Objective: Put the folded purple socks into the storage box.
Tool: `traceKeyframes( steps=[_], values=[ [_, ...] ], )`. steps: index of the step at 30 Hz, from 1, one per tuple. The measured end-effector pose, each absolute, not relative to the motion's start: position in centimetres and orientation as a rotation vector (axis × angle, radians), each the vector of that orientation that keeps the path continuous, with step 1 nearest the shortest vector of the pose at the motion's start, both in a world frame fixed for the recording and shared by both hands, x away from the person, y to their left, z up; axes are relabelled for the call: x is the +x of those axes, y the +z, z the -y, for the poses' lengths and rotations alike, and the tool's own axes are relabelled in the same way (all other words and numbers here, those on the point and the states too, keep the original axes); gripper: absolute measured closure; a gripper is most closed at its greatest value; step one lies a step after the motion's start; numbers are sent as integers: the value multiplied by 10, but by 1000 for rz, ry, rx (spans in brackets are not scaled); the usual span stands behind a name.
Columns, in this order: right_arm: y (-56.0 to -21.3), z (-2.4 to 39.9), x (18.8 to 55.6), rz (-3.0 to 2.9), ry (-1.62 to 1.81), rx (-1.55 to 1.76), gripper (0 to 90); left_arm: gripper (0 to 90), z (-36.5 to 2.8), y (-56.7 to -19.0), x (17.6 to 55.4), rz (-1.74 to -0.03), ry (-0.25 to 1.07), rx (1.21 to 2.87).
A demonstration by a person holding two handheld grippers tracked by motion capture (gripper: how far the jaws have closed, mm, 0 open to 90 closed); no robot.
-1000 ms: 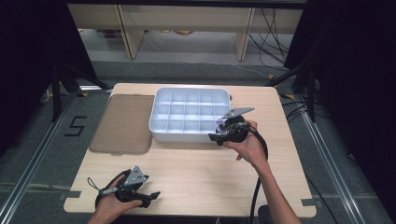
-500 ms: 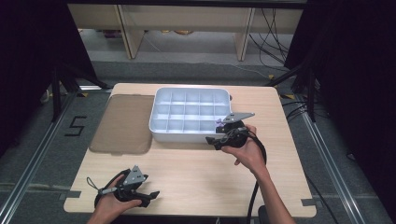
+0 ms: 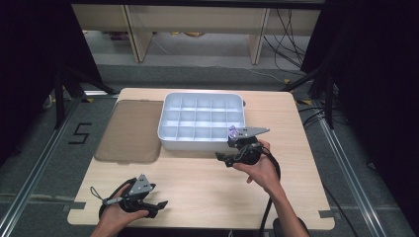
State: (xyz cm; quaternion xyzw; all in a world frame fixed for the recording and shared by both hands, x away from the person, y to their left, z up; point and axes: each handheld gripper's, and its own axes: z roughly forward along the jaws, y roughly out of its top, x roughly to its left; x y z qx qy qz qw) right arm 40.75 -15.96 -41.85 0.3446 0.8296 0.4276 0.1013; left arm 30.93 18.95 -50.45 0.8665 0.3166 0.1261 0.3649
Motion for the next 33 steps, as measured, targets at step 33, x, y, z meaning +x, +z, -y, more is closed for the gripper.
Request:
traceKeyframes(
  steps=[33],
  values=[
    [-460,153,366,-2530,1221,937,298,252,-190,-503,309,-800,329,2225]
  ],
)
